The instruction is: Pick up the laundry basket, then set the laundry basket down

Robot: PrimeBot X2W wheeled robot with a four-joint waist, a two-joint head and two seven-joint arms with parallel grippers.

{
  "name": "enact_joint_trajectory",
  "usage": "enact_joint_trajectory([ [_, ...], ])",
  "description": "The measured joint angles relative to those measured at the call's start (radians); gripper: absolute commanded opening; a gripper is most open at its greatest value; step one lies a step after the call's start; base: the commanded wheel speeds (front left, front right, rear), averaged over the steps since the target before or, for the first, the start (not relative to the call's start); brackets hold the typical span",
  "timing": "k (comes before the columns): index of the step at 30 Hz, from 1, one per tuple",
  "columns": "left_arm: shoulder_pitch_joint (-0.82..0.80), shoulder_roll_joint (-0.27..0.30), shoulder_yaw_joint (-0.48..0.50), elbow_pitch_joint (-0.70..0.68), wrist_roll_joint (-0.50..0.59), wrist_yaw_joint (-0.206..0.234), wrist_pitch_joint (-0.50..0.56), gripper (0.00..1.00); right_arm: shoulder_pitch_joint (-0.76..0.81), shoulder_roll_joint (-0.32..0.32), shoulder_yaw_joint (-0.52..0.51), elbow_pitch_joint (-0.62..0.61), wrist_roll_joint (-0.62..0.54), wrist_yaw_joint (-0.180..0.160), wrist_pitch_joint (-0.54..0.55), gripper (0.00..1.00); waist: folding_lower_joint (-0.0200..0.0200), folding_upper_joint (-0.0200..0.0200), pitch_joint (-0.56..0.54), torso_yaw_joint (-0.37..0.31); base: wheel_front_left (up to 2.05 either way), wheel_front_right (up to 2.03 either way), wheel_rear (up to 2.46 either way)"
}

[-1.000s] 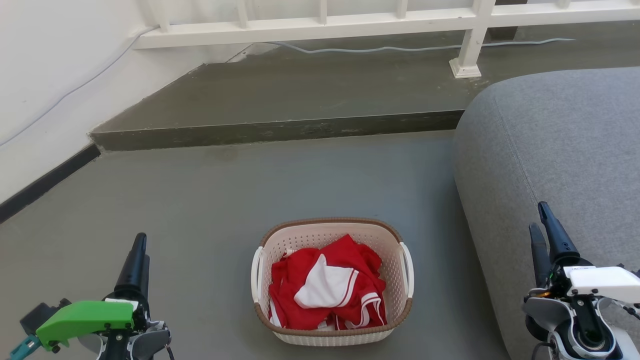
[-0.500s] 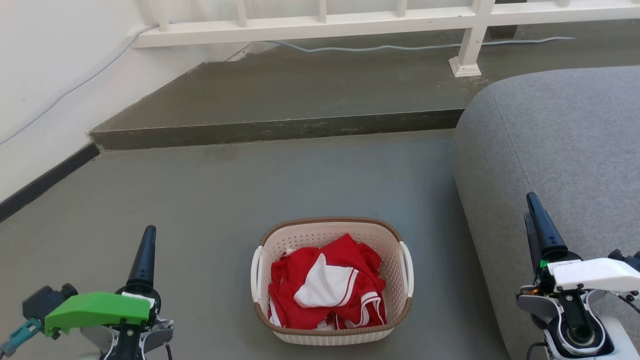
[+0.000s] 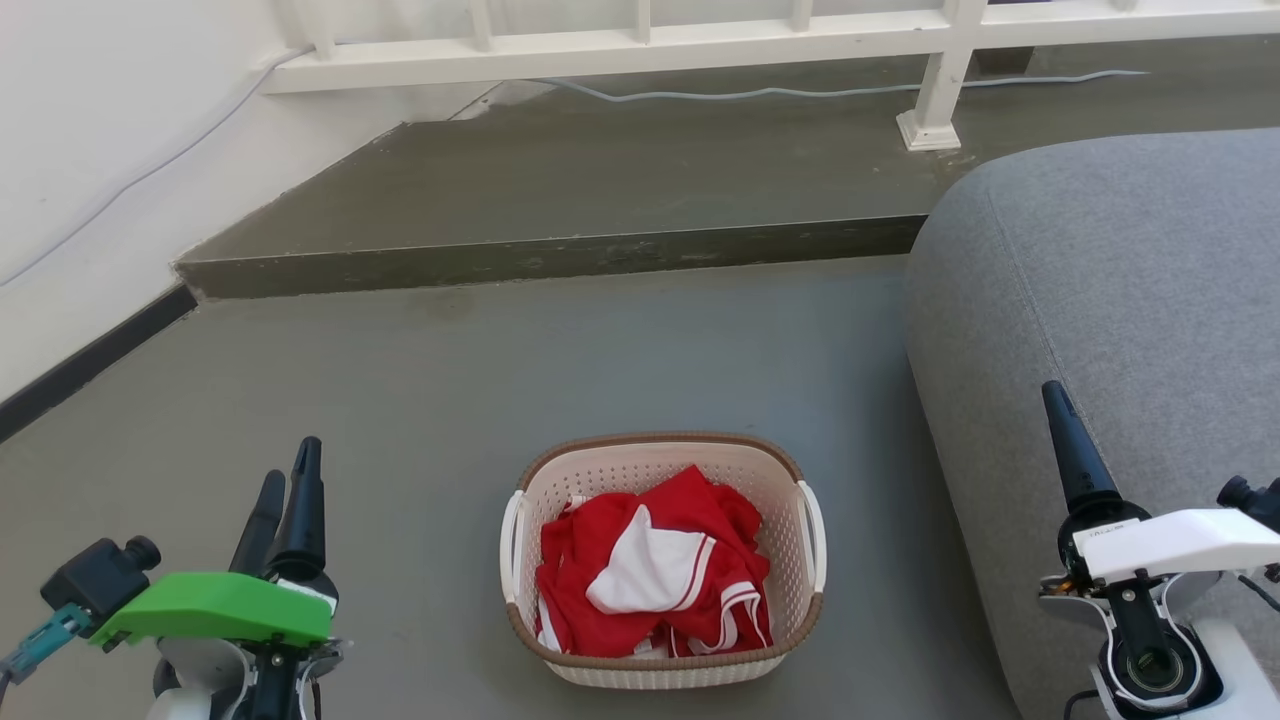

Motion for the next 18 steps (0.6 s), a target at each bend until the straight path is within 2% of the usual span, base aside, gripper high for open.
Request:
enact_joint_trajectory([
  [8,-0.004,0.0,-0.019,-0.01,0.164,0.002,-0.024,1.0,-0.02,-0.006,-0.001,-0.014,-0.146,0.0,-0.026,1.0,0.0,0.0,0.004,-0.002,0.0,0.0,0.0],
  [18,-0.016,-0.001,-0.041,-0.03,0.351,0.03,-0.063,1.0,-0.023,-0.02,0.027,-0.024,-0.349,0.0,-0.062,1.0,0.0,0.0,0.009,-0.002,0.0,0.0,0.0],
])
